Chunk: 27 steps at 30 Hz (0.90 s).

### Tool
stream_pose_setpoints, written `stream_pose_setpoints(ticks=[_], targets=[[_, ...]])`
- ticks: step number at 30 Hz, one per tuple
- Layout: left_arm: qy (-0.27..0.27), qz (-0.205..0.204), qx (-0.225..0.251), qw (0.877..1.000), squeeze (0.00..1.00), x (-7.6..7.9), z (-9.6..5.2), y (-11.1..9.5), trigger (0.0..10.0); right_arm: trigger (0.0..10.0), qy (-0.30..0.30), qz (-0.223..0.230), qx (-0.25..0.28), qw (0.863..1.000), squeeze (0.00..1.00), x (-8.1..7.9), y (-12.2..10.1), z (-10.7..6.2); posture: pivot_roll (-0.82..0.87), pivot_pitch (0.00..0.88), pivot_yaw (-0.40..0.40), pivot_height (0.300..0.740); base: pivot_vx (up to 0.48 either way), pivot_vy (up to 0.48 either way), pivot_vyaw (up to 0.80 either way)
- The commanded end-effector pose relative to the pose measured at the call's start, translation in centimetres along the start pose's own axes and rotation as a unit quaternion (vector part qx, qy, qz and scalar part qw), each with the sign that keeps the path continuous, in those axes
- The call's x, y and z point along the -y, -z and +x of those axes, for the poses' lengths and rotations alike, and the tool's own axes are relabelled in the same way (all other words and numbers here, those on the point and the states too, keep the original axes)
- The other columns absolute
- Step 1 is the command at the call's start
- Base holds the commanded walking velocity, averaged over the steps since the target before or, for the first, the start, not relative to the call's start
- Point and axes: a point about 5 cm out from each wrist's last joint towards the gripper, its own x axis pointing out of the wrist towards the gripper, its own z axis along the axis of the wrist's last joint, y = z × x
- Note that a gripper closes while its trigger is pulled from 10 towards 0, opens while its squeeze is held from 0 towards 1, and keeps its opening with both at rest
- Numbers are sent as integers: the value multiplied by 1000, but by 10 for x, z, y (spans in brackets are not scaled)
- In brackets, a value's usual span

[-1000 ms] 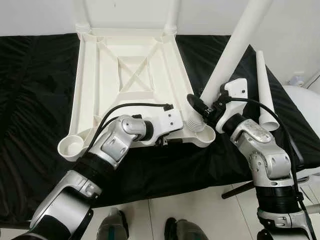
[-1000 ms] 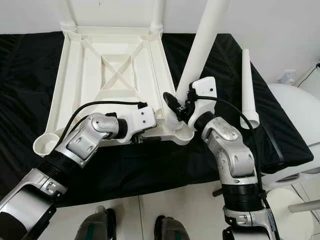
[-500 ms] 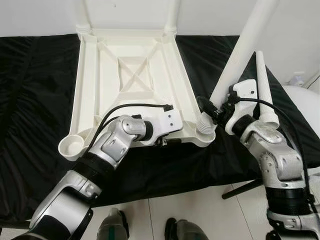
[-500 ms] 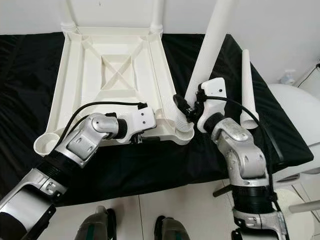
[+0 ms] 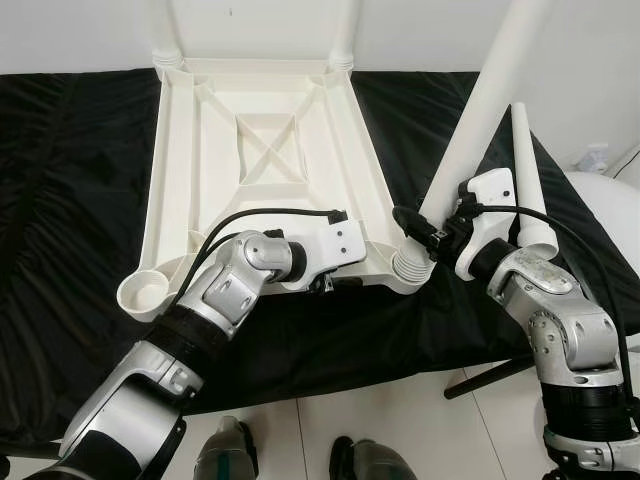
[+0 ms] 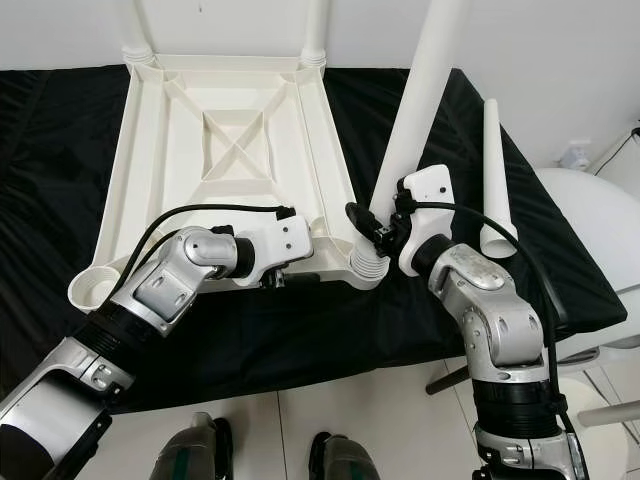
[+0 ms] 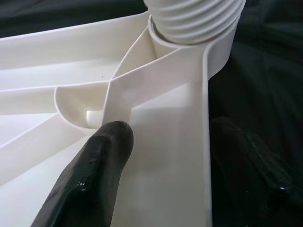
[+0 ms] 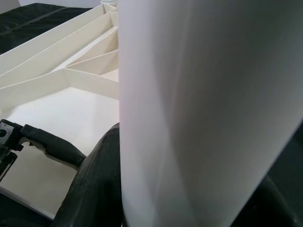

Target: Building children table

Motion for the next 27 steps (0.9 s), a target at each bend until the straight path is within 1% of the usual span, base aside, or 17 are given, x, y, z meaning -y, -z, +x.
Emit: stream_pose_setpoints(ticks=[1, 7, 10, 12, 14, 19, 24, 27], targets=[[0, 4, -1, 1000, 0, 6, 3, 0, 10000, 10000, 4, -3, -1, 1000, 0, 1, 0, 0, -4, 81, -43, 740, 0, 0, 0], [10, 4, 2, 1000, 0, 12, 6, -1, 10000, 10000, 12, -2, -10, 1000, 0, 4, 3, 0, -5, 87, -46, 740, 0, 0, 0], [11, 5, 2, 1000, 0, 13, 6, -1, 10000, 10000, 15, -2, -15, 1000, 0, 5, 5, -1, -5, 90, -45, 740, 0, 0, 0], [12, 5, 1, 1000, 0, 14, 6, -1, 10000, 10000, 20, 1, -25, 999, 0, 7, 10, -3, -8, 91, -43, 740, 0, 0, 0], [12, 5, 1, 1000, 0, 14, 6, -1, 10000, 10000, 20, 1, -25, 999, 0, 7, 10, -3, -8, 91, -43, 740, 0, 0, 0], [12, 5, 2, 1000, 0, 13, 6, -1, 10000, 10000, 31, -4, -31, 999, 0, 10, 19, -6, -12, 93, -41, 740, 0, 0, 0], [11, 6, 3, 1000, 0, 13, 6, -2, 10000, 10000, 40, -4, -23, 999, 0, 12, 23, -7, -14, 95, -40, 740, 0, 0, 0], [15, 5, 5, 1000, 0, 14, 5, -2, 10000, 10000, 45, 4, -12, 999, 0, 11, 32, -7, -13, 97, -42, 740, 0, 0, 0]])
